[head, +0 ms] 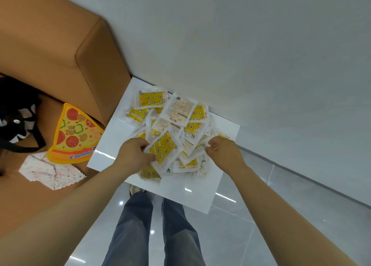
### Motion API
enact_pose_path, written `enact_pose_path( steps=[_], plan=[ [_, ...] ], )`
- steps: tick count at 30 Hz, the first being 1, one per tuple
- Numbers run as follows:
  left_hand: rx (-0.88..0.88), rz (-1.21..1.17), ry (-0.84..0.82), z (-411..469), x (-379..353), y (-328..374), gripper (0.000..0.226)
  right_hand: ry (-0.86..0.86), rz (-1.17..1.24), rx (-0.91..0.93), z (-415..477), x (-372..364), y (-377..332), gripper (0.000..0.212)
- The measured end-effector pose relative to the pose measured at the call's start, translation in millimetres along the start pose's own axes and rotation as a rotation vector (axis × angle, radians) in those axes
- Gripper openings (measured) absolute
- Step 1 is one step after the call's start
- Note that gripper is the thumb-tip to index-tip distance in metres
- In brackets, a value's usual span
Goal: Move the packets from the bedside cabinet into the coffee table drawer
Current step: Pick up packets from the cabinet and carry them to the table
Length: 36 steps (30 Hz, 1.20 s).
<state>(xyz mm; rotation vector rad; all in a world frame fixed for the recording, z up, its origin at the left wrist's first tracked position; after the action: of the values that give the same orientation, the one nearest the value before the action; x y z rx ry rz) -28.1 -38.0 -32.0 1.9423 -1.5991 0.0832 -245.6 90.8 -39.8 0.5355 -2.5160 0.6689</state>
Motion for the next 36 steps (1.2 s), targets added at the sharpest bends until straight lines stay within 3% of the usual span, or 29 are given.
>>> enact_pose_path(
  steps=[14,21,29,36],
  plan=[
    [0.048,-0.194,0.079,-26,34,-15,0.020,0.164,0.628,-0.376,65,-28,-28,0.068],
    [0.017,-0.221,0.135,-16,43,-12,0.014,0.153,0.841,-0.408,75,-34,-21,0.031],
    [-0.037,-0.279,0.141,-13,45,-5,0.011,0.283,0.758,-0.354,48,-25,-13,0.040],
    [-0.066,-0.252,0.115,-26,51,6,0.011,0.375,0.730,-0.343,-6,-13,3,0.026]
  ],
)
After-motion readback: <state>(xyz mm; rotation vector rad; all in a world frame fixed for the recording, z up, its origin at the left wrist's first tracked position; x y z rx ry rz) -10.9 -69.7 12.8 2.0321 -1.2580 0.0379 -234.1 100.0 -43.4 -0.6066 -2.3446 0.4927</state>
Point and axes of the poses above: each hand's wrist, its own z-axis towards the middle knuckle, its own x-axis out of the back of the hand, y = z × x, the point moved 4 cm from there along z, towards the middle knuckle, and after that the axes turned 8 degrees about -y, right-handed, at the moved point
